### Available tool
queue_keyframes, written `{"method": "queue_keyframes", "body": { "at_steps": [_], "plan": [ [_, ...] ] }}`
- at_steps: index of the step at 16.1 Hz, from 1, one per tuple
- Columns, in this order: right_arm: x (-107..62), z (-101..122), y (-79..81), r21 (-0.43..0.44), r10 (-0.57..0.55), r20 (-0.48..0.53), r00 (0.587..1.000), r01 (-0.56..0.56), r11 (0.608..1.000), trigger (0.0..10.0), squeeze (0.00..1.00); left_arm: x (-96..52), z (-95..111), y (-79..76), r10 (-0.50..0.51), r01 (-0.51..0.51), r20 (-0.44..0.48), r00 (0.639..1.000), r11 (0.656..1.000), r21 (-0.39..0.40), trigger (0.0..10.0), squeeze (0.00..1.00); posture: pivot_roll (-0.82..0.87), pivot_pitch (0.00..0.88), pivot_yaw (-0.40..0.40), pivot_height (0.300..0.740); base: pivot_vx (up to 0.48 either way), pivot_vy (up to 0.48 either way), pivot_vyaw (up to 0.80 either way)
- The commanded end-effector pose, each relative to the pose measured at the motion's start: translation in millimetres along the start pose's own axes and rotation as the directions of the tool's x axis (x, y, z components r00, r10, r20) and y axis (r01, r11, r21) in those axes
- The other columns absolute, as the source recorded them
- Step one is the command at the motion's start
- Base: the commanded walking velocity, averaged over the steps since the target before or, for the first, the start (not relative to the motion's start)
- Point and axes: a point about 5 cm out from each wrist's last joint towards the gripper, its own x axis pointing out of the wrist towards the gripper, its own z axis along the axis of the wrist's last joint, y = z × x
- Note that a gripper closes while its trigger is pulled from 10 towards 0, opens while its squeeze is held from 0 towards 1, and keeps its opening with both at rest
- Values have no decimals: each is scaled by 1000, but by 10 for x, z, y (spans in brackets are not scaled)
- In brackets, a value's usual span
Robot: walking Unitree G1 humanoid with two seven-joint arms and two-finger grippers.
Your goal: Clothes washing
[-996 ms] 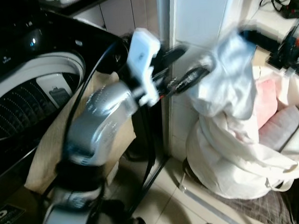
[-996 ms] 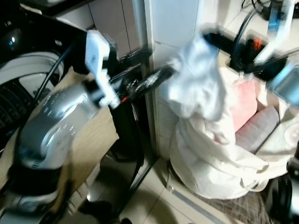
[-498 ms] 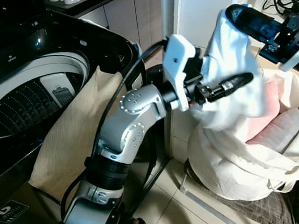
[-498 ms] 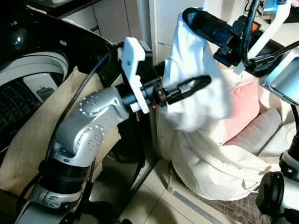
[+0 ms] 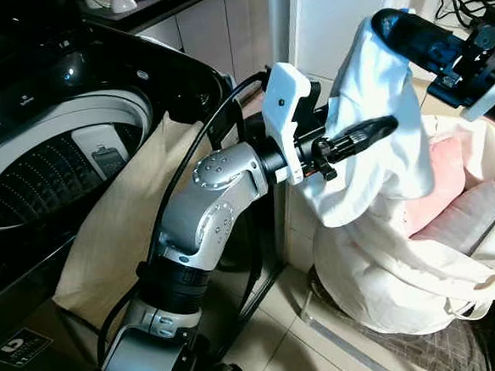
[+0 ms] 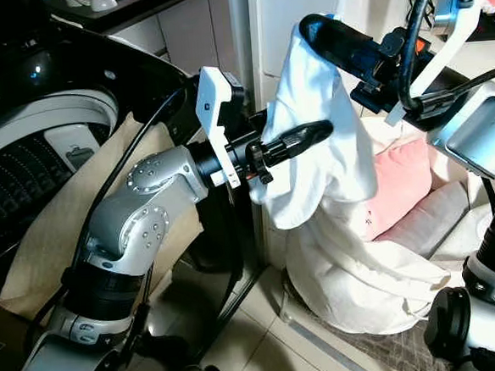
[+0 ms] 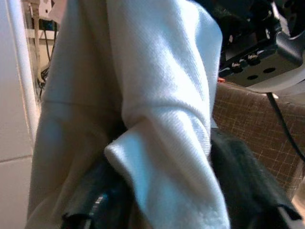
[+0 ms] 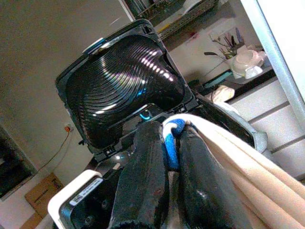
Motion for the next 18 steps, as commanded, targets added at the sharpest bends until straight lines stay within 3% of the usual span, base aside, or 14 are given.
{"method": "queue_keyframes", "body": {
  "at_steps": [1,16,17,18],
  "plan": [
    [15,26,87,-20,37,9,999,-37,999,0,0,-20,-10,42,15,-15,-8,1000,1000,0,0,0,-150,13,83,740,0,0,0],
    [1,-18,51,-14,-15,21,1000,15,1000,0,0,-70,63,241,131,-131,17,991,991,24,0,0,-148,8,93,740,0,0,0],
    [-6,-7,44,-28,-23,29,999,23,999,2863,31,-72,70,265,150,-150,21,988,988,25,0,0,-148,8,93,740,0,0,0],
    [-8,-4,18,-33,-40,32,999,41,999,10000,1000,-75,76,294,170,-170,22,985,985,30,0,0,-148,6,92,740,0,0,0]
  ]
}}
